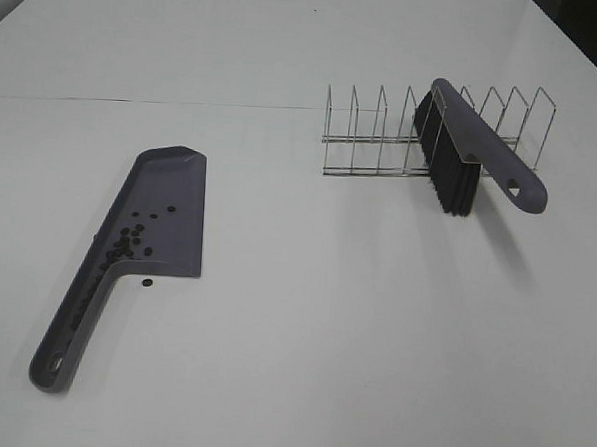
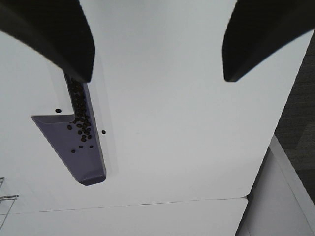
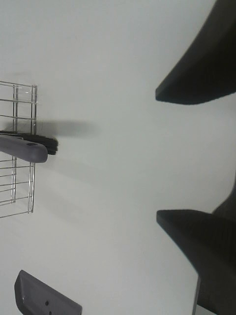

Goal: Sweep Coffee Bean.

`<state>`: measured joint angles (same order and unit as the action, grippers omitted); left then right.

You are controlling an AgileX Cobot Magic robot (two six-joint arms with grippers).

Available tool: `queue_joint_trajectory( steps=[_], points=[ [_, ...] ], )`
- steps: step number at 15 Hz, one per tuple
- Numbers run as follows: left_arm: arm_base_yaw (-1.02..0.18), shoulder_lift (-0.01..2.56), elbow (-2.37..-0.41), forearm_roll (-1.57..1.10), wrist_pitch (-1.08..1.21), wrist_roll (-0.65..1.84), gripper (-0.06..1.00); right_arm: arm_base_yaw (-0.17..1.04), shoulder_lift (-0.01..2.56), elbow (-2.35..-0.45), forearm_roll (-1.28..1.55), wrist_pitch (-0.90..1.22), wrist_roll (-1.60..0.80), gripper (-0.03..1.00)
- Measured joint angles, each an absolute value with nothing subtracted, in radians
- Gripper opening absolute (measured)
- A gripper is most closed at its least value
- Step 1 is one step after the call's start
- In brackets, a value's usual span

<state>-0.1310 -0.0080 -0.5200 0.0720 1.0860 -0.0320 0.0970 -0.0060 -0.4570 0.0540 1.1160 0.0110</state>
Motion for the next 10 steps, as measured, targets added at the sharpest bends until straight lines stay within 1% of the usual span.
queue_joint_trajectory(
  steps=[4,7,8,10],
  points=[
    [-0.131,-0.008,-0.520,0.071,1.086,-0.029,0.65,0.097,-0.006,-0.457,0.054,1.116,0.011,0.54],
    [-0.008,-0.008,-0.520,0.068,1.086,-0.029,0.65,0.097,-0.006,-0.457,0.044,1.116,0.011,0.54],
    [0.018,-0.008,-0.520,0.067,1.086,-0.029,0.65,0.097,-0.006,-0.457,0.042,1.116,0.011,0.54],
    [0.031,-0.008,-0.520,0.054,1.086,-0.029,0.65,0.097,-0.006,-0.457,0.038,1.115,0.011,0.54]
  ],
)
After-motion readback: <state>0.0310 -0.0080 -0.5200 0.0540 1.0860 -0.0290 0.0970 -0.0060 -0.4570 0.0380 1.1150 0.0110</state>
